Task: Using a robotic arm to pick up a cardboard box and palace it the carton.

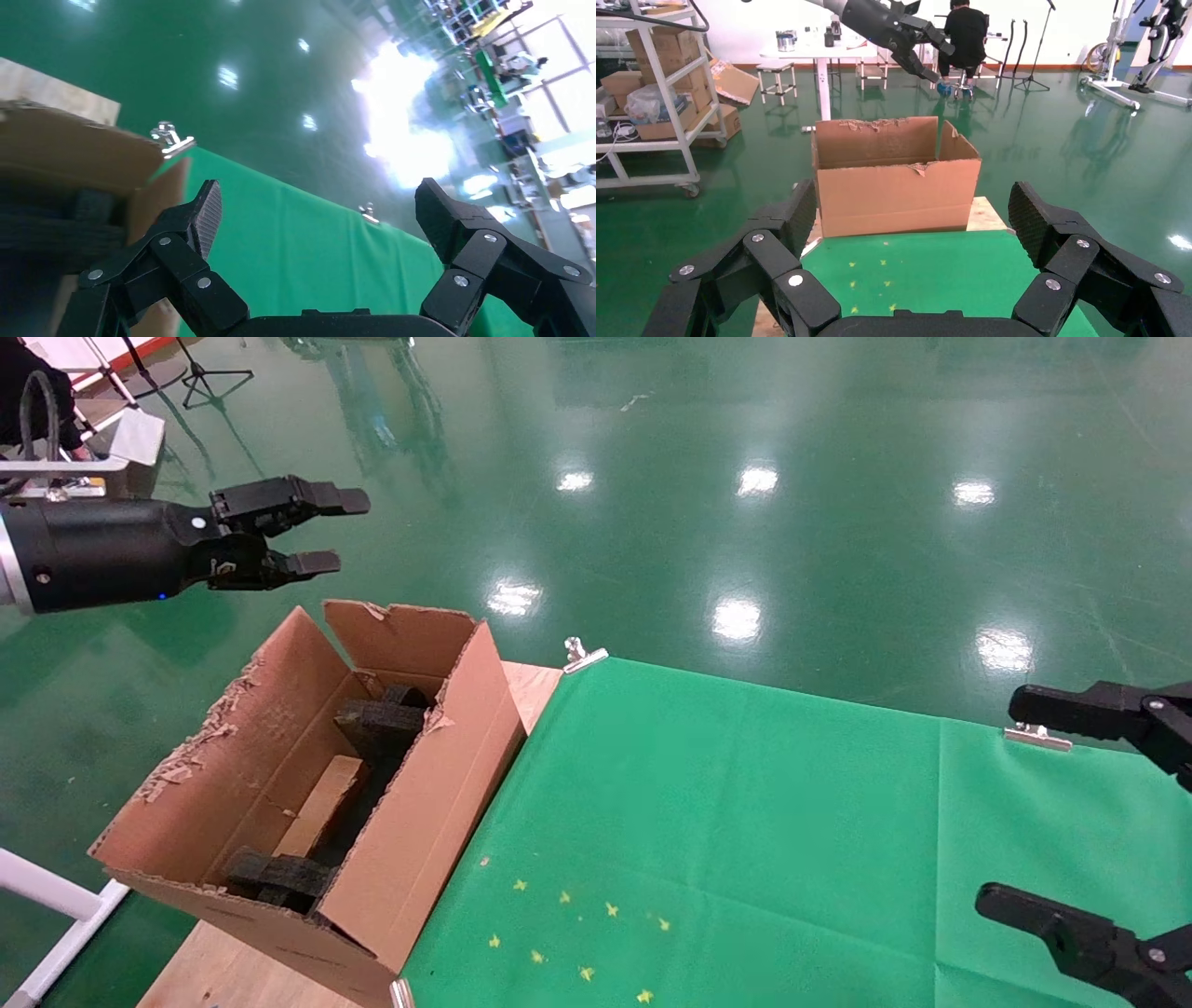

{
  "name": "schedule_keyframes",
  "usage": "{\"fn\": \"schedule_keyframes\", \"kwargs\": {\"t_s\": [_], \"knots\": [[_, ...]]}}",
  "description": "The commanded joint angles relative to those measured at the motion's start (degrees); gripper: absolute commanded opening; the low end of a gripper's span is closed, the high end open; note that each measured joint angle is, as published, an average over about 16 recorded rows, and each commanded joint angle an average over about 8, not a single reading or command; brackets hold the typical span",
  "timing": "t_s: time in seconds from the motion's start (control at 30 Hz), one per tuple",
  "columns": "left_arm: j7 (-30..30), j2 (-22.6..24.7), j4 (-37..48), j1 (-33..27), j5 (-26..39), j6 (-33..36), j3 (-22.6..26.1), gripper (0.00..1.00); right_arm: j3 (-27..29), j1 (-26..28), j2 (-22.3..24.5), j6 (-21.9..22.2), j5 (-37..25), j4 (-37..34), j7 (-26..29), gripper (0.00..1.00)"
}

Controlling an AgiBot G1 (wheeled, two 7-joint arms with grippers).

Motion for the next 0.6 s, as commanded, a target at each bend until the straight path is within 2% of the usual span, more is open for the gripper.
{"fn": "schedule_keyframes", "kwargs": {"t_s": [0.03, 0.2, 0.6], "knots": [[0.1, 0.0, 0.2, -0.1, 0.4, -0.5, 0.3, 1.00, 0.0, 0.0, 0.0, 0.0, 0.0, 0.0, 0.0, 1.00], [2.1, 0.0, -3.6, 2.7, -1.1, -0.6, -0.9, 1.00, 0.0, 0.0, 0.0, 0.0, 0.0, 0.0, 0.0, 1.00], [10.0, 0.0, -19.1, 13.8, -7.7, -1.0, -6.3, 1.00, 0.0, 0.0, 0.0, 0.0, 0.0, 0.0, 0.0, 1.00]]}}
